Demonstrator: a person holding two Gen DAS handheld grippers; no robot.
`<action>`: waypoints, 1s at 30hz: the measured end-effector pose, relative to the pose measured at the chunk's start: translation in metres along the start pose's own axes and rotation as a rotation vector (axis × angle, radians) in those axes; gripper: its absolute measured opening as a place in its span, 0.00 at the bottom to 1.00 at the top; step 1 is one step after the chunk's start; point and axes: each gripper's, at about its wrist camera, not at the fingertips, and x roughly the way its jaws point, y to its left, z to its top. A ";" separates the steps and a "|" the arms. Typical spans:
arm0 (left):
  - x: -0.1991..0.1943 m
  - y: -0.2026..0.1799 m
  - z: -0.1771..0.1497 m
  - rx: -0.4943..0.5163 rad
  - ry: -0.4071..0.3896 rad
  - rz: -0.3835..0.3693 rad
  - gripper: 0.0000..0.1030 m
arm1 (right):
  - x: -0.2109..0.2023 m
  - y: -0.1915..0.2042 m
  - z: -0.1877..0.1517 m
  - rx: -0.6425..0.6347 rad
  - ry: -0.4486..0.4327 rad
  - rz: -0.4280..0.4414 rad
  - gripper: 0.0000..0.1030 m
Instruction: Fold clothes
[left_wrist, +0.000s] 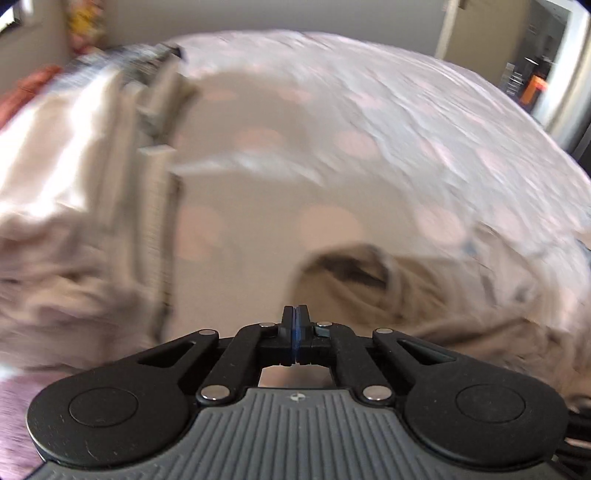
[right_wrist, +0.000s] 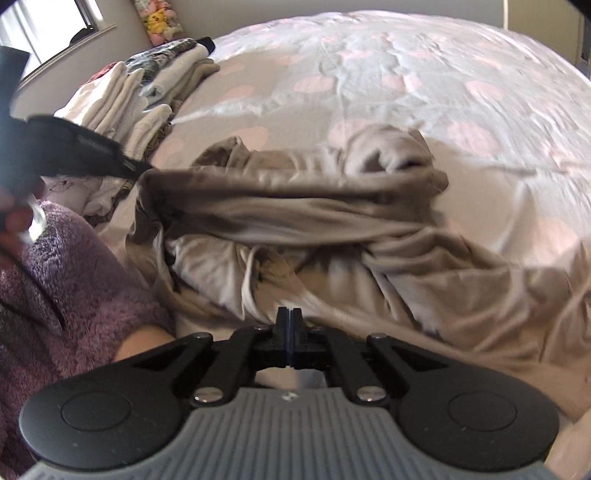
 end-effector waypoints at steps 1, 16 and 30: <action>-0.002 0.007 0.002 -0.025 -0.004 0.011 0.00 | -0.001 0.000 0.000 0.007 -0.005 0.006 0.01; 0.008 -0.066 0.002 0.247 0.010 -0.272 0.49 | 0.003 -0.010 0.030 0.060 -0.088 -0.036 0.28; 0.058 -0.145 -0.024 0.470 0.139 -0.430 0.25 | 0.011 -0.027 0.022 0.091 -0.052 -0.050 0.31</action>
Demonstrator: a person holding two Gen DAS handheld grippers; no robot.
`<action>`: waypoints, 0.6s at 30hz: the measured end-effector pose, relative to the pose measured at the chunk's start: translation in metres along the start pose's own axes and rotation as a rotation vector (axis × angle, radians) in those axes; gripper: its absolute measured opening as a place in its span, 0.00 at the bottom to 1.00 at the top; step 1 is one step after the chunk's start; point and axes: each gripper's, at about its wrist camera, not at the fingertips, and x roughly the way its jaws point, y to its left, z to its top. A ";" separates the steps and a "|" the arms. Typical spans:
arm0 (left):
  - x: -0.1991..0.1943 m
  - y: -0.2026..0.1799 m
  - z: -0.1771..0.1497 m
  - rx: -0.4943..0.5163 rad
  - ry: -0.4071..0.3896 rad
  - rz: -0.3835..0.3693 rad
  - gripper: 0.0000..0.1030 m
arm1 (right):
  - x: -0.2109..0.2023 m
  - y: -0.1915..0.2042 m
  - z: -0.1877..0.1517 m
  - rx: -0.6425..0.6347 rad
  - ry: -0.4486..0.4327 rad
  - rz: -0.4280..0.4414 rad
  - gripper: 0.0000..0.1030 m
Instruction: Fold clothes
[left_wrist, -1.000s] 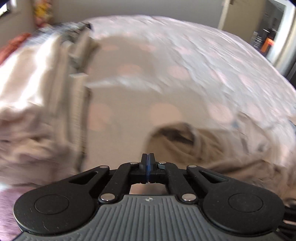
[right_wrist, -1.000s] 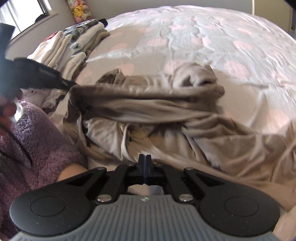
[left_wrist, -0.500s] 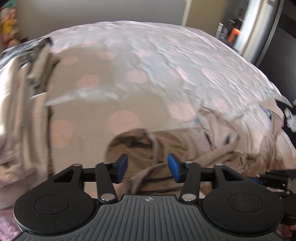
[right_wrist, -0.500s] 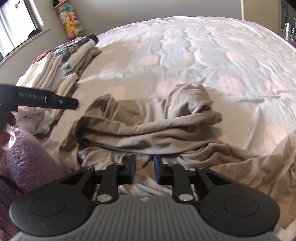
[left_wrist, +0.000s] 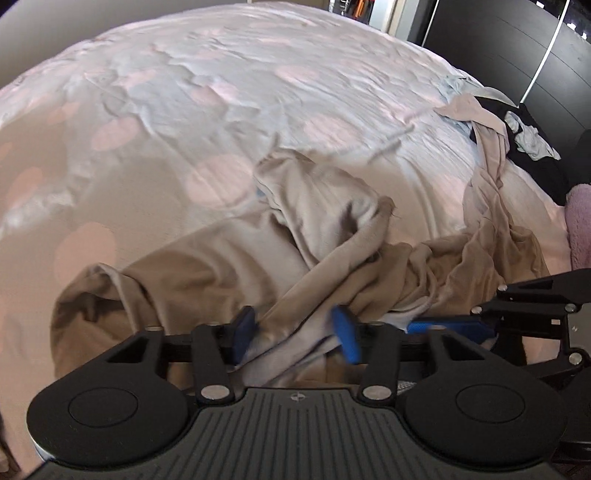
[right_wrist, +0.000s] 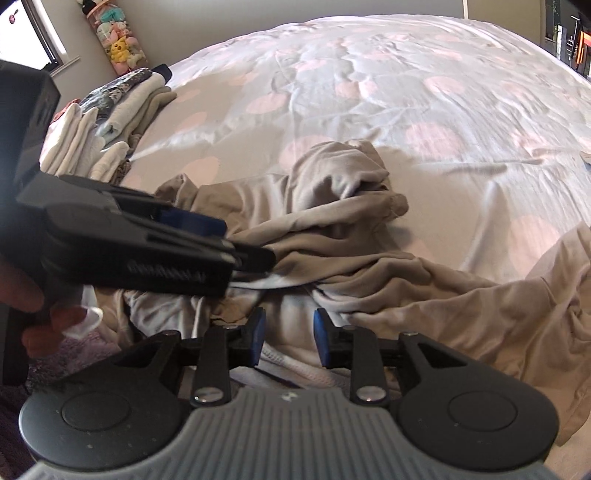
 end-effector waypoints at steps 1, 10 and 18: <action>0.002 0.002 0.000 -0.018 0.004 -0.020 0.13 | 0.001 -0.001 0.000 0.001 0.001 -0.001 0.31; -0.055 0.048 -0.001 -0.223 -0.167 0.037 0.01 | 0.001 0.001 0.001 -0.003 -0.004 0.012 0.31; -0.104 0.107 -0.017 -0.390 -0.192 0.378 0.02 | 0.003 0.022 0.008 -0.025 -0.013 0.102 0.31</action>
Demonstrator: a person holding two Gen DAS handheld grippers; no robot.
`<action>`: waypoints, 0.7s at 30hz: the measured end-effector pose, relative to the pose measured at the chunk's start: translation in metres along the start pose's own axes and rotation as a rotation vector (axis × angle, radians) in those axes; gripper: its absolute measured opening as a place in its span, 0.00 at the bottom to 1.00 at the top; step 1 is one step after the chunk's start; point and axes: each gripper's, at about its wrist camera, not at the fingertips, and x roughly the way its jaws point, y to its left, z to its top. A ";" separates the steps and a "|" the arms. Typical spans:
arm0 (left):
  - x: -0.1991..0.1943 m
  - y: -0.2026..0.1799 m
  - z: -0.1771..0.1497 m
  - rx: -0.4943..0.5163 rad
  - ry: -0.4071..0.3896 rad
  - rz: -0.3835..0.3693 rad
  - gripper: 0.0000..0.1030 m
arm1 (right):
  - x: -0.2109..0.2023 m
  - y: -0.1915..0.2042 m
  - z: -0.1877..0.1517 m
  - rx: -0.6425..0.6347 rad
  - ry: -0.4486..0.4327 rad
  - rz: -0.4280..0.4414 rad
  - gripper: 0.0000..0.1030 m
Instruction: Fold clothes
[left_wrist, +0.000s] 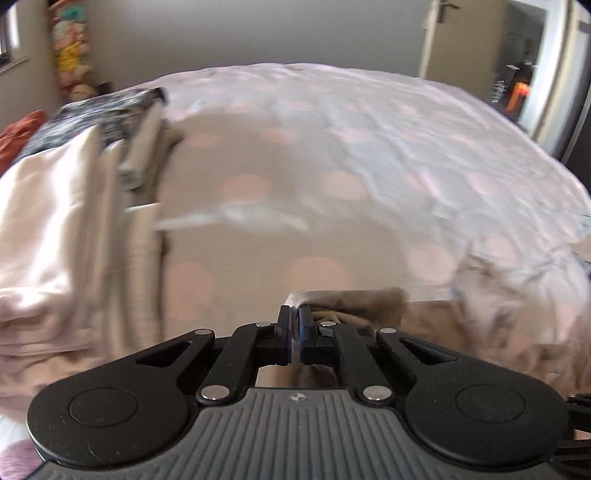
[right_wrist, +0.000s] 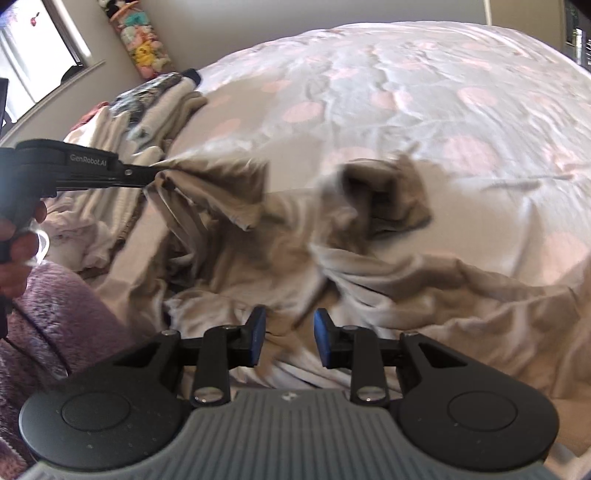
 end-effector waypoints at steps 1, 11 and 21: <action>-0.001 0.007 0.000 -0.013 0.007 0.015 0.02 | 0.003 0.002 0.001 0.006 0.005 0.015 0.31; -0.020 0.002 -0.015 0.027 0.009 -0.096 0.22 | 0.036 0.011 0.005 0.056 0.087 0.067 0.03; -0.028 -0.041 -0.030 0.208 0.076 -0.298 0.28 | -0.037 0.014 -0.015 0.014 0.043 0.099 0.02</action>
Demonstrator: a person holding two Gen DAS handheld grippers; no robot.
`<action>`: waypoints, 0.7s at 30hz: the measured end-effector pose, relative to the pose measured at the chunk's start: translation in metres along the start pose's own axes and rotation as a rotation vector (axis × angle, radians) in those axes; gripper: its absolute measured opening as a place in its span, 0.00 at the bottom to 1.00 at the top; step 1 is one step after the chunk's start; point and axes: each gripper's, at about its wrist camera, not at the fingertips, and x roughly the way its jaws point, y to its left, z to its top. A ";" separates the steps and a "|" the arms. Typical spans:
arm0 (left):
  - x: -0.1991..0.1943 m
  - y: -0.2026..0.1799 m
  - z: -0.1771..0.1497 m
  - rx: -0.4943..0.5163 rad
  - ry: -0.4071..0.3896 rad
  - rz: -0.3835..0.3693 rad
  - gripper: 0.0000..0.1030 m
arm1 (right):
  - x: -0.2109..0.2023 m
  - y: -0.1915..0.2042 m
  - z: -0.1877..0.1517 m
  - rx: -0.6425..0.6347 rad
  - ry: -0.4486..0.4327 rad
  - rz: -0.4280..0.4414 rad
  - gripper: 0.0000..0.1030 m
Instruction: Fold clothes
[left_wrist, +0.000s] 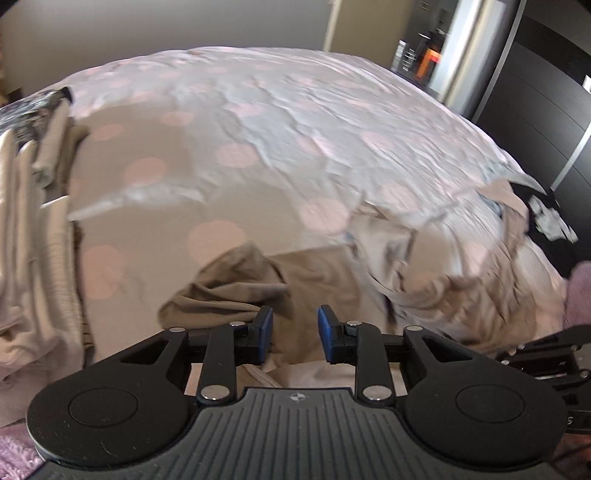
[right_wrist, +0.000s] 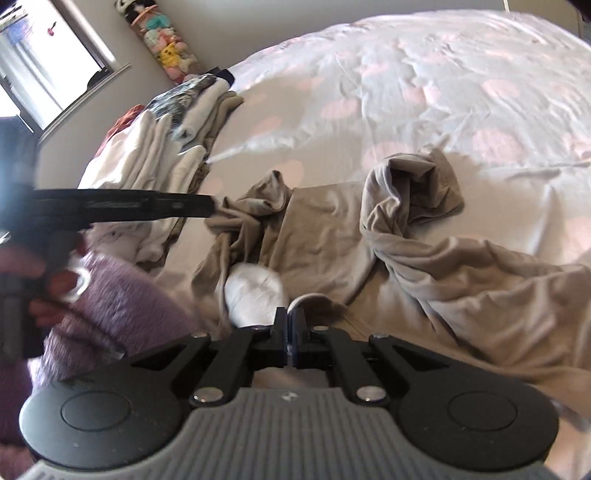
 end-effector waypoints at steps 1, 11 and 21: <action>0.002 -0.006 -0.002 0.024 0.017 -0.015 0.33 | -0.006 0.001 -0.003 -0.007 0.003 0.003 0.02; 0.039 -0.042 -0.020 0.212 0.195 -0.032 0.43 | -0.007 0.007 -0.040 -0.053 0.144 -0.004 0.04; 0.066 -0.043 -0.034 0.241 0.331 -0.014 0.35 | -0.027 -0.018 -0.030 0.006 0.024 -0.068 0.12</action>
